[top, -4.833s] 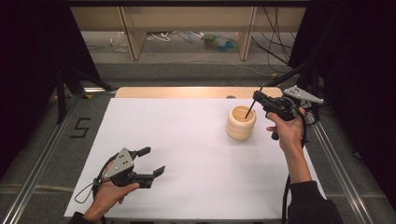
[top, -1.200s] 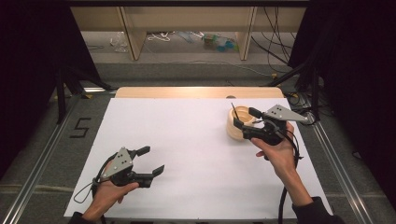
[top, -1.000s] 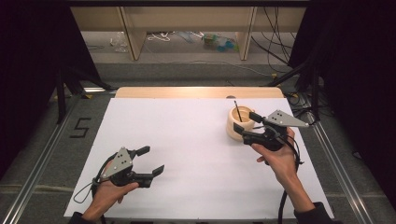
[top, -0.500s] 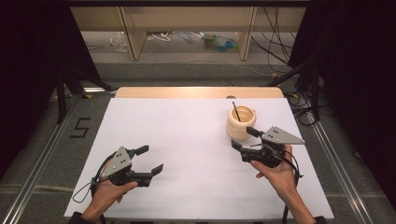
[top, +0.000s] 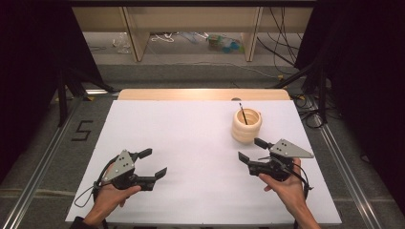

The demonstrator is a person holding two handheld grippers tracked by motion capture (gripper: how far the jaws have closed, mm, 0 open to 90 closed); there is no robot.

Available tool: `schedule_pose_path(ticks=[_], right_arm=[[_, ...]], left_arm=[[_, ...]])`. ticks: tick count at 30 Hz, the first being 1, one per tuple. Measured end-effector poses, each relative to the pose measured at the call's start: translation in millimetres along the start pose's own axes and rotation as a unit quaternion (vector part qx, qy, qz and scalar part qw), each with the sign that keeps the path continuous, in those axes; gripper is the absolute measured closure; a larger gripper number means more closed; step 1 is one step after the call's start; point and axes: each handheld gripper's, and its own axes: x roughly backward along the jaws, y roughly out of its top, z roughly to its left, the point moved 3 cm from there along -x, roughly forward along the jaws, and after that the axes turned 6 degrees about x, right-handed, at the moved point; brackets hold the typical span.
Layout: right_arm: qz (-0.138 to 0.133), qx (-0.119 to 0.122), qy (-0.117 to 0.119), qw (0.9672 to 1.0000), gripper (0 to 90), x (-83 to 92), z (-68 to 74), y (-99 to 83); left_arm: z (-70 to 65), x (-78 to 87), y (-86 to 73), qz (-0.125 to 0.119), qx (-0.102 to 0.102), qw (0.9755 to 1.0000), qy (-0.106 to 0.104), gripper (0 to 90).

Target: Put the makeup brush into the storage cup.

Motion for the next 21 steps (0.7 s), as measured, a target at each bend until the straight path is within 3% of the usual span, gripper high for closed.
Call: schedule_pose_path(ticks=[6, 7, 8, 11, 19, 21], right_arm=[[0.010, -0.014, 0.010, 0.9998, 22.4, 4.6, 4.1, -2.8], [-0.002, -0.001, 0.001, 1.0000, 22.3, 3.5, 2.5, -2.6], [-0.005, -0.012, 0.010, 0.9999, 22.3, 3.2, 4.8, -2.9], [-0.003, -0.004, 0.015, 0.9999, 22.0, 6.4, 4.7, -4.4], [0.006, -0.015, 0.014, 0.9998, 20.5, 10.7, 6.0, -11.9], [-0.004, -0.011, 0.009, 0.9999, 20.2, 11.2, 5.8, -12.3]], left_arm=[[0.4, -0.1, -0.3, 0.001, 0.001, 1.0000, 0.001, 16.2], [0.2, 0.0, -0.3, 0.000, 0.002, 1.0000, 0.001, 16.3], [0.2, 0.1, -0.3, 0.000, 0.002, 1.0000, 0.001, 16.3], [0.3, 0.0, -0.3, 0.000, 0.003, 1.0000, -0.001, 16.3], [0.3, 0.0, -0.5, 0.002, 0.001, 1.0000, -0.001, 16.2], [0.3, -0.1, -0.7, 0.002, 0.001, 1.0000, -0.001, 16.2]])
